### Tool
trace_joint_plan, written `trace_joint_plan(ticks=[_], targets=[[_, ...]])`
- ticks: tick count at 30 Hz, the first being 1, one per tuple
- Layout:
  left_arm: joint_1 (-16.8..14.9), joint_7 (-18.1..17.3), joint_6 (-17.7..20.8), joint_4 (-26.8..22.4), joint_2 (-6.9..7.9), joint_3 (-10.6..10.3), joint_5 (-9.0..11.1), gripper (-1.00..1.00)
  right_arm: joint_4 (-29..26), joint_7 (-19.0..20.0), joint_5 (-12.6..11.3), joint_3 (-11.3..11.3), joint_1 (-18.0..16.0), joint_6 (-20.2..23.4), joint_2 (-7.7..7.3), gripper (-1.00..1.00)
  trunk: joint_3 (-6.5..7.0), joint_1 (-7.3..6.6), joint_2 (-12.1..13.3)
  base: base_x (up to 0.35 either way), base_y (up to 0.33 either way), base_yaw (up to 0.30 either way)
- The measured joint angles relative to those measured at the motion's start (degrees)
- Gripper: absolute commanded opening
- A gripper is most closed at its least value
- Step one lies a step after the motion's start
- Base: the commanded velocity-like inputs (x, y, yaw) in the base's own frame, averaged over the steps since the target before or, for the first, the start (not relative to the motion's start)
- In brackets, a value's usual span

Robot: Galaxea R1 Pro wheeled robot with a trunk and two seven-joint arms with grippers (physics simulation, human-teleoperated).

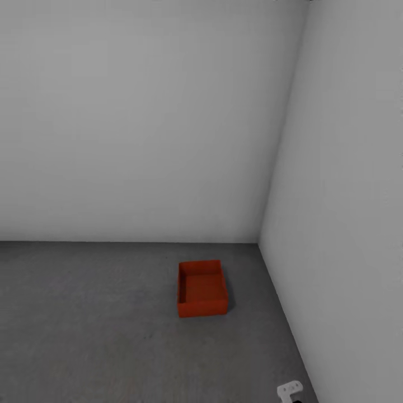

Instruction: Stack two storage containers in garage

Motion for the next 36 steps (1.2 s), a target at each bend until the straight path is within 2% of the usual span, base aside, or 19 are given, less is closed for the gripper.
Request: trace_joint_plan(ticks=[36], targets=[[0.0,0.0,0.0,0.0,-0.01,0.0,-0.1,1.0,0.0,0.0,0.0,0.0,0.0,0.0,0.0,1.0,0.0,0.0,0.0,-0.3,0.131,0.0]])
